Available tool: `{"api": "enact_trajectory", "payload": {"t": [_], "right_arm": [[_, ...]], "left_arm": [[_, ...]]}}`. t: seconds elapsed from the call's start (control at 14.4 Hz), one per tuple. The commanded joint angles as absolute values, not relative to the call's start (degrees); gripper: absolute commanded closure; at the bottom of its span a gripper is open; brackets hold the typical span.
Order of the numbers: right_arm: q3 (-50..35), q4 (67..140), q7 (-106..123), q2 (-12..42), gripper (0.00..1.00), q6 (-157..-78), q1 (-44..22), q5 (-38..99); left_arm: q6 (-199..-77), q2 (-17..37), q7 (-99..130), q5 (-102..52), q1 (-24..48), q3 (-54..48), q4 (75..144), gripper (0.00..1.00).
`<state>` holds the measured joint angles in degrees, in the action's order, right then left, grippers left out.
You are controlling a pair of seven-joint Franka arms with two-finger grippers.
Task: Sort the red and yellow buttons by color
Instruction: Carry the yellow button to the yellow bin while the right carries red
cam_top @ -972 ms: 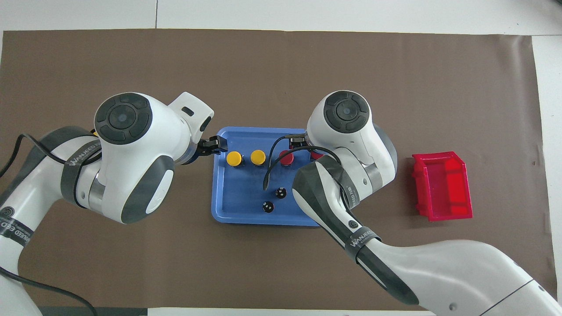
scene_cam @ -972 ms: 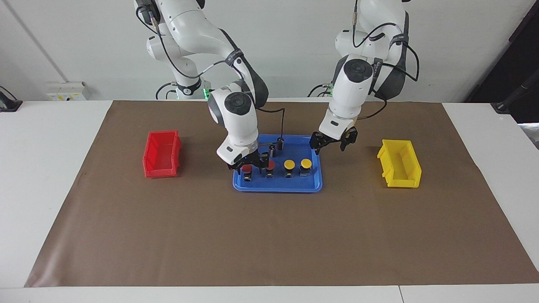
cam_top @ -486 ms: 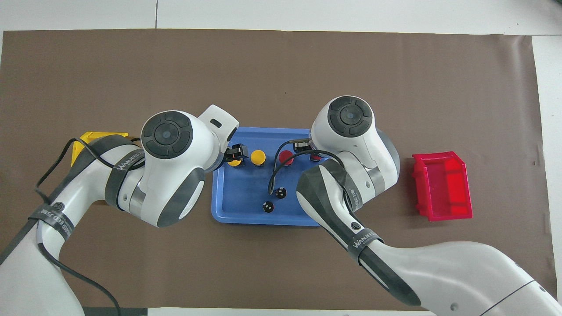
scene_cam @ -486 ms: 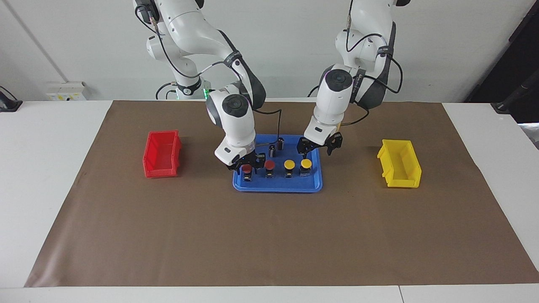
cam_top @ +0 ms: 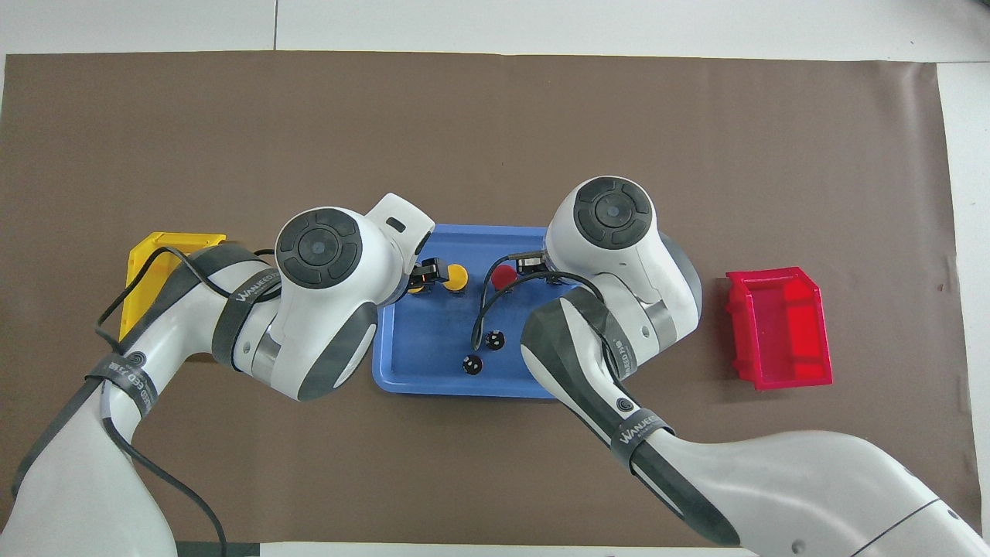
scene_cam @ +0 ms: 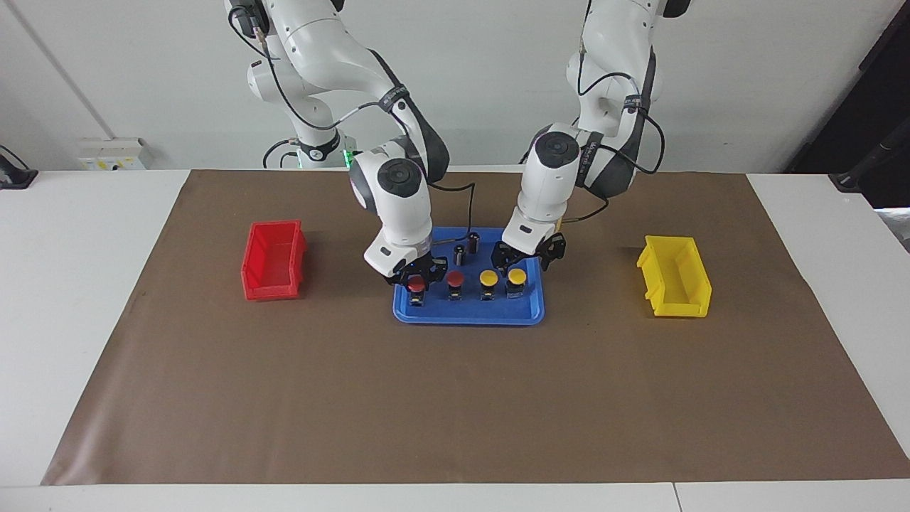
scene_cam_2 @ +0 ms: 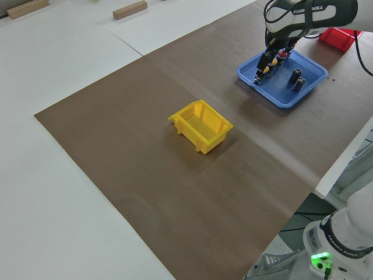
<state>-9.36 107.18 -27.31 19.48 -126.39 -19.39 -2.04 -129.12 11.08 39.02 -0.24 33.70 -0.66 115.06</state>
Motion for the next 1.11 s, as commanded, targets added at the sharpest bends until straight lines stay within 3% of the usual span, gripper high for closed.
{"api": "enact_trajectory", "payload": {"t": [0.0,0.21,0.49,0.76,1.04], "right_arm": [[-9.67,107.85,-25.32,17.84,0.79,-126.92,-18.29,-1.76],[-9.67,103.03,-22.77,17.49,0.80,-122.89,-16.01,-1.67],[-9.67,103.00,-13.56,10.39,0.79,-114.98,-7.32,-0.44],[-9.67,109.58,-1.17,1.60,0.79,-110.31,2.44,3.15],[-9.41,117.49,0.52,-2.45,0.79,-109.77,6.41,3.34]], "left_arm": [[-130.61,10.90,39.90,-0.97,34.63,0.18,115.84,0.09],[-130.69,10.90,42.01,-0.97,34.72,0.09,115.84,0.22],[-131.65,12.82,44.20,-0.97,35.94,0.18,115.32,0.27],[-131.84,13.18,44.91,-0.97,35.95,0.18,114.61,0.36],[-131.40,13.18,45.70,-0.70,35.33,0.35,113.82,0.40]]}}
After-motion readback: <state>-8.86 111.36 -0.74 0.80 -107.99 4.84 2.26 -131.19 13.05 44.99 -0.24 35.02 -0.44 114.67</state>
